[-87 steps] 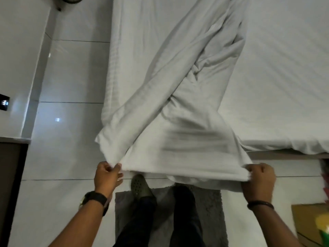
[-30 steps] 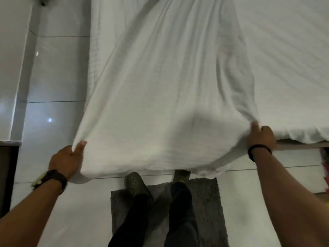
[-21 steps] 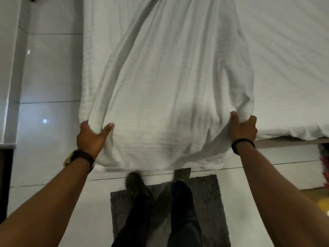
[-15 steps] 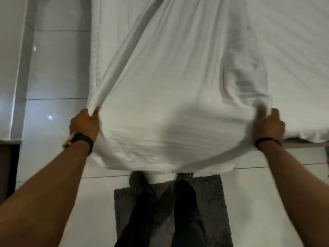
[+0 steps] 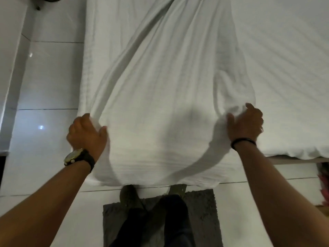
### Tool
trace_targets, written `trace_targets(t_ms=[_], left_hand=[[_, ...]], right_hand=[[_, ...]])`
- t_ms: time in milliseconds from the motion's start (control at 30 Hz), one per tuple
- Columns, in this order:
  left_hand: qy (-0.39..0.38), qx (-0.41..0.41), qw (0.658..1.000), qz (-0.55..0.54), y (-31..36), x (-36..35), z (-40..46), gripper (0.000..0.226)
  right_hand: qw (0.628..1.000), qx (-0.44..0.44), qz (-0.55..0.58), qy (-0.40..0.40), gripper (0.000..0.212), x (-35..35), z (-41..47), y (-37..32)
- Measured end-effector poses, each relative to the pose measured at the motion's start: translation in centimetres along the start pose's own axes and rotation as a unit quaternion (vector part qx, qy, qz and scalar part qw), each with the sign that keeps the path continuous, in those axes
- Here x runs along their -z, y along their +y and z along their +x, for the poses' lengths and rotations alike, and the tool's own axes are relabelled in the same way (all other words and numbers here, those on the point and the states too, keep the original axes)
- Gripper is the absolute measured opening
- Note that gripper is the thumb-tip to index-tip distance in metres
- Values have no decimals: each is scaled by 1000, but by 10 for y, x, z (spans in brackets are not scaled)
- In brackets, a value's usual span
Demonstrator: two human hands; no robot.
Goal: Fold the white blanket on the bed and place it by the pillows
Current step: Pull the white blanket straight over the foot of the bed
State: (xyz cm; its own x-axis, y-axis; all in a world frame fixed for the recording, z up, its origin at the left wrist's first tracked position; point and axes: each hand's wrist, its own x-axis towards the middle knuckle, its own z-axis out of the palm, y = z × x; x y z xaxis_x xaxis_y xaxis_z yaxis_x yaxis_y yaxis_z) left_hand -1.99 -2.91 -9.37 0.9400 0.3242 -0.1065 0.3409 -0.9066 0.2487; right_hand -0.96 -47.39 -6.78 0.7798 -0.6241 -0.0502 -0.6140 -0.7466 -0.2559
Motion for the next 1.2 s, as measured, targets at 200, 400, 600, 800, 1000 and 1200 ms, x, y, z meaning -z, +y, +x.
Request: trace_targets(t_ms=[200,400,600,800,1000,1200], left_hand=[[-118,-188,962,156,114,-23,40,104],[-256,-161,939,164,154,-64,18,138],[-331,-104,920,181,179,-62,26,147],[-401,-53,888,217,194,-55,36,152],[-442,-22,866,232,203,-52,45,156],[-446,-19,868,217,204,-53,45,156]], right_hand=[[996,-46,-37,-65,95,-24,57,-39],[965,-175,154,-122,82,-9,115,-21],[973,-201,104,-37,53,-1,157,29],[954,-132,228,-141,75,-14,206,-23],[946,-171,269,-57,29,-15,287,-28],[986,108,115,57,59,-39,202,-71]])
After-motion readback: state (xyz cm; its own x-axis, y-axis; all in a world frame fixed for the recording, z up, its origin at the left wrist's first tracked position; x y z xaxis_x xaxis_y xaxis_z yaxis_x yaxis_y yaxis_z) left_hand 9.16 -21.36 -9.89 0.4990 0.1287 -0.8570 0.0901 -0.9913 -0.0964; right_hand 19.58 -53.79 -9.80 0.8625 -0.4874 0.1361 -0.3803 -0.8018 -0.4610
